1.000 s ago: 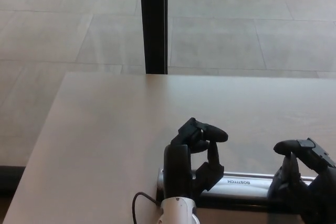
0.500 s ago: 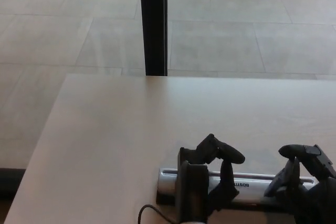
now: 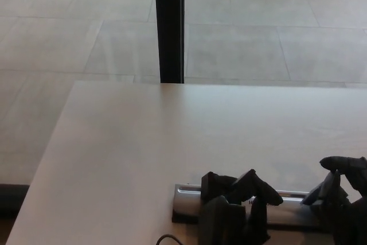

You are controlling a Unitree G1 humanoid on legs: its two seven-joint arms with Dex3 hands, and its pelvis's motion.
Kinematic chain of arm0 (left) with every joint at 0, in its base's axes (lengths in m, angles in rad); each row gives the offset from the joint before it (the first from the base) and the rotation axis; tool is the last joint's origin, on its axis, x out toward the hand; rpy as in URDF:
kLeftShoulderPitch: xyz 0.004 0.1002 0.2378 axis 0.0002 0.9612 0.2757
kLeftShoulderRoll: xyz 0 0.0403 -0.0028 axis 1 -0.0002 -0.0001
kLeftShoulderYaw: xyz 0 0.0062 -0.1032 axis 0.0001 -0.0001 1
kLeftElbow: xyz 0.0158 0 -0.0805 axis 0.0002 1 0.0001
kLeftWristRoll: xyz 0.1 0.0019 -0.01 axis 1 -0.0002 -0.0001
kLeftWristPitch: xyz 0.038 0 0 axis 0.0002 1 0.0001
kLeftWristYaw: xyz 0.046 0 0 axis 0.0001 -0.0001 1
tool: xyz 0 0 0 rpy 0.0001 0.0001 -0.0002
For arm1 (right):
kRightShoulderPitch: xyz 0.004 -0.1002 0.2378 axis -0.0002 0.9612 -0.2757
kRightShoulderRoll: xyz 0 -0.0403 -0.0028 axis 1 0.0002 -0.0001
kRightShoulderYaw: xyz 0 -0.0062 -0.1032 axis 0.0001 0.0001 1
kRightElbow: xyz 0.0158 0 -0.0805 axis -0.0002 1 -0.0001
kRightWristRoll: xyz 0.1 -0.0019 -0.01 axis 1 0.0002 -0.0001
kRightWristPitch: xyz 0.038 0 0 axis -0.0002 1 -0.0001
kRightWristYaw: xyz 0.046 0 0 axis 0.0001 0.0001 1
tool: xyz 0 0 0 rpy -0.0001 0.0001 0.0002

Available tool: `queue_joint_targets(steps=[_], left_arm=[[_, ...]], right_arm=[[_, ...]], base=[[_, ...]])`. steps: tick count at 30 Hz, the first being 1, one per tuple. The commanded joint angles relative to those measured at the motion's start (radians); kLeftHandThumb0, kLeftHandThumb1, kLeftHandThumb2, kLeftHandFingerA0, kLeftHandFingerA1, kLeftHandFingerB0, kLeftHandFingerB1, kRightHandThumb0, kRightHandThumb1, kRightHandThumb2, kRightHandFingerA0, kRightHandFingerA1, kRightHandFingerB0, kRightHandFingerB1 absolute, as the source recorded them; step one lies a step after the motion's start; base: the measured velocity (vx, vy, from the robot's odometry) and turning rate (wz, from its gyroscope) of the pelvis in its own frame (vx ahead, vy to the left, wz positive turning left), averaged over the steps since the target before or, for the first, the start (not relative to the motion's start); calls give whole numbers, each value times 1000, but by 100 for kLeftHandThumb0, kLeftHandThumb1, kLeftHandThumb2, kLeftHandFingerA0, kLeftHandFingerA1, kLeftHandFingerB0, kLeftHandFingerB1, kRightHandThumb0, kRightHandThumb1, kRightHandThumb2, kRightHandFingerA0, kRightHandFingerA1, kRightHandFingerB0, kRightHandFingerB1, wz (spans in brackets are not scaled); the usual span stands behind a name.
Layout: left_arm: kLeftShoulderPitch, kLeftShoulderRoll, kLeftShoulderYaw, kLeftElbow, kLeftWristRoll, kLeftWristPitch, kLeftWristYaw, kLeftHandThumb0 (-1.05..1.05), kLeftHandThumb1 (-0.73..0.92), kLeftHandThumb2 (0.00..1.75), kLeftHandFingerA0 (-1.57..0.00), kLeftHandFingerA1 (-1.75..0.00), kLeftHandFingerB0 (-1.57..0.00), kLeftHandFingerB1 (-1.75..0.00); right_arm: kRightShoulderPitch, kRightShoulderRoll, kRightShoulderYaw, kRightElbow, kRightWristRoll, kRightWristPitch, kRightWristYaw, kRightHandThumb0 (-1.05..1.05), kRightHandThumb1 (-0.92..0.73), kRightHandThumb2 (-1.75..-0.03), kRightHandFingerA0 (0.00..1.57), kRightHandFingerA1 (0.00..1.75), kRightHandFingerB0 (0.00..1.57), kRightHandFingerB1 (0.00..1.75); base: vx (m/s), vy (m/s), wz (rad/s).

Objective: A hole pucnch is kept on the middle on the desk infront of the robot and the robot uses both its hands as fists to press on it and use it

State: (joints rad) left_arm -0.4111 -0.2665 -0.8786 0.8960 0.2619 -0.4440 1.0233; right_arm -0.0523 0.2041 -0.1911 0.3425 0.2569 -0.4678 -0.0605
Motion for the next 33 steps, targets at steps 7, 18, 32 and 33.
queue_joint_targets(steps=[7,18,32,33], left_arm=[[74,-136,-26,138,185,-70,159,-24,71,95,-84,-175,-70,-148],[100,-153,149,24,46,-119,41,-25,66,104,-86,-175,-67,-147],[51,-54,331,-561,-417,228,-517,-24,81,87,-83,-175,-53,-159],[39,-26,341,-622,-457,308,-559,-26,81,84,-84,-175,-52,-159]], right_arm=[[27,24,-90,257,-15,-158,-48,-29,-53,-105,88,175,73,165],[74,5,-30,106,-83,-100,-55,-34,-65,-100,99,175,77,159],[5,-124,32,-310,-19,144,11,-28,-69,-94,99,175,72,134],[-14,-172,24,-359,-50,195,10,-31,-68,-96,96,175,69,138]], base=[[0,0,0],[0,0,0],[0,0,0],[0,0,0]])
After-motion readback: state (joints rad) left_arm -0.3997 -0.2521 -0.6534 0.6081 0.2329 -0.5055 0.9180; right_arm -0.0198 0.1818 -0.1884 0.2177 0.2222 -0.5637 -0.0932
